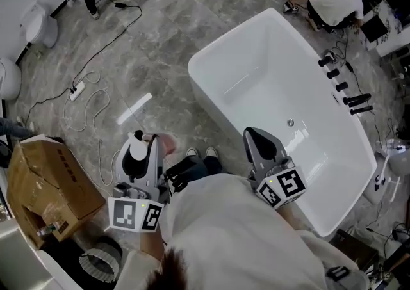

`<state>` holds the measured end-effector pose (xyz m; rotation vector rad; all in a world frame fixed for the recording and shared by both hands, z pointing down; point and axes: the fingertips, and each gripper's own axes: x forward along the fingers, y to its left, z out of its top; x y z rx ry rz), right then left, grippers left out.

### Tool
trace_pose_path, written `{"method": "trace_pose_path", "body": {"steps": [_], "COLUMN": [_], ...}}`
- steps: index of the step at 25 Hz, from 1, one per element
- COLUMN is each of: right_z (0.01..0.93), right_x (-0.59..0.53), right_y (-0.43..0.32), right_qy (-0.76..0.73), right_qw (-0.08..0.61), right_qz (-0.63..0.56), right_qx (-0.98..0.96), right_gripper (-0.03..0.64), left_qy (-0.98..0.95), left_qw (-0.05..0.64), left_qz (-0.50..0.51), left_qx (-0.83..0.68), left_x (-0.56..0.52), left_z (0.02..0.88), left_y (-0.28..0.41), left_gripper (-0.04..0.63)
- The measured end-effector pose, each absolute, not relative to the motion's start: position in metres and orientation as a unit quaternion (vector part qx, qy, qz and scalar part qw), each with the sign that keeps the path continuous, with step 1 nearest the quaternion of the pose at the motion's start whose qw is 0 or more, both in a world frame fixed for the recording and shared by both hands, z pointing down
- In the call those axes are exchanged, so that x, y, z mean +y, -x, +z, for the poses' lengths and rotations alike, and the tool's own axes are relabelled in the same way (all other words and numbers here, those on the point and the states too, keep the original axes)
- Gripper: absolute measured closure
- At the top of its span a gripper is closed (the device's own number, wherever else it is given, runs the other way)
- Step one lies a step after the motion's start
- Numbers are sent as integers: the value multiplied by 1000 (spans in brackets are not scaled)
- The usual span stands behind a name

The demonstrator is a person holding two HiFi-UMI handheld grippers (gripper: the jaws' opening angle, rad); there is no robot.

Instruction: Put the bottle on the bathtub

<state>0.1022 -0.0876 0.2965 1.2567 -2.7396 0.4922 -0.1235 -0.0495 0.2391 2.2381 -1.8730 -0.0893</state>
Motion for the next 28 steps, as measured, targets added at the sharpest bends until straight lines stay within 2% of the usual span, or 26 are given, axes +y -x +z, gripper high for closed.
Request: {"method": "trace_pose_path", "body": {"steps": [14,28], "right_z": [268,267], "right_x": [-101,-93], "right_y": [-56,-66], "right_qy": [-429,-459], "right_qw": [23,13], "right_qz": [145,141], "right_qx": [-891,-877], "right_gripper": [618,618], "left_qy": [-777,-795], "left_qw": [95,93], "left_qz": [-22,-28], "left_qx": [-622,-598], "left_x": [-72,-72], "left_z": [223,221], "left_y": [170,165], "left_gripper": [393,393]}}
